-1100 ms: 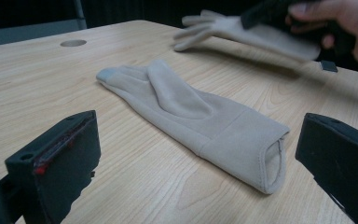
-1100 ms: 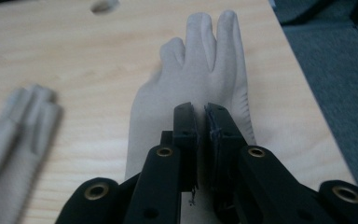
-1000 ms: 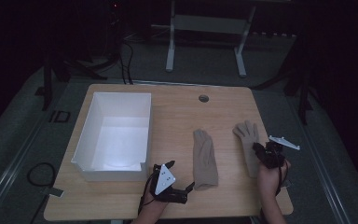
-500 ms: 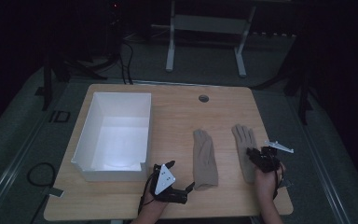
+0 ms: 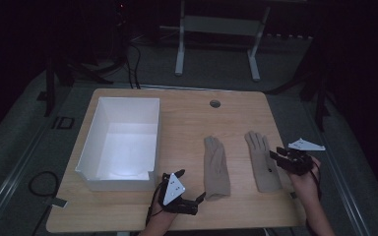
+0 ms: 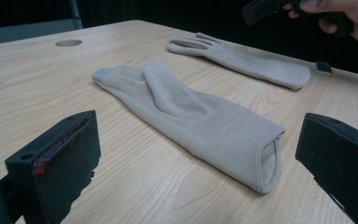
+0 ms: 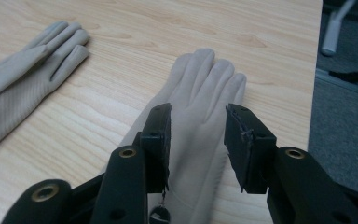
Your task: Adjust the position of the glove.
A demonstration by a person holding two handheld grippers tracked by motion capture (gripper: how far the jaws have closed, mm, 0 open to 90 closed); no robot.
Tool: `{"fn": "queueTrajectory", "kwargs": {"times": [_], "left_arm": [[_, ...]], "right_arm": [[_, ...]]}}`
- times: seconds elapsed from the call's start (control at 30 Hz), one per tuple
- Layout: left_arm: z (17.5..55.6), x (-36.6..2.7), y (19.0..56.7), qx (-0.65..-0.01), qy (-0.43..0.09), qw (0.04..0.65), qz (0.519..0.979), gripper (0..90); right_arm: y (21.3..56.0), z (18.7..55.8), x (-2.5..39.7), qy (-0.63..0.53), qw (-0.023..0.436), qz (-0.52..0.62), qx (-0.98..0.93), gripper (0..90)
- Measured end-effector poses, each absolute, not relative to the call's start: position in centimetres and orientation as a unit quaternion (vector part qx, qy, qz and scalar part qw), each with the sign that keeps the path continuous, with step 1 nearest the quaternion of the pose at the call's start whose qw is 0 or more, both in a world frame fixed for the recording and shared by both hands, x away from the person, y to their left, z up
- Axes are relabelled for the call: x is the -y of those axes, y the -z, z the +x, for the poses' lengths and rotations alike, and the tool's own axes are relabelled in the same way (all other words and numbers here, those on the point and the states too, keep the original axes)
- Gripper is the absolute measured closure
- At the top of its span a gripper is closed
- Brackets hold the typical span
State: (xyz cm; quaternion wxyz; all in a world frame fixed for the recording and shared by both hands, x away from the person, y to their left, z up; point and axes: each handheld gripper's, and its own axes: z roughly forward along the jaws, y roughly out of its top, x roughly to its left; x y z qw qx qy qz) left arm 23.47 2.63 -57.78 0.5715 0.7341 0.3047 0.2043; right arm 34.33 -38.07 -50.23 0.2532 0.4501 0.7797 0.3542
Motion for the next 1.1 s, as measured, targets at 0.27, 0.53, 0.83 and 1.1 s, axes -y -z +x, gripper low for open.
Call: {"fn": "queueTrajectory", "kwargs": {"times": [0.27, 0.53, 0.83, 1.1], "left_arm": [[23.5, -2.6, 57.8, -0.305, -0.203, 0.571, 0.734, 0.4], [23.5, -2.6, 57.8, -0.304, -0.199, 0.574, 0.734, 0.4], [23.5, -2.7, 57.8, -0.303, -0.200, 0.573, 0.735, 0.4], [23.5, -2.7, 57.8, -0.305, -0.199, 0.573, 0.734, 0.4]], "right_arm": [[49.9, 35.1, 38.7, -0.371, 0.225, 0.406, -0.804, 60.8], [53.1, 36.9, 37.8, -0.365, 0.204, 0.423, -0.804, 58.3], [55.8, 36.7, 37.5, -0.364, 0.214, 0.445, -0.790, 75.9], [55.2, 36.4, 36.6, -0.356, 0.222, 0.472, -0.776, 87.1]]}}
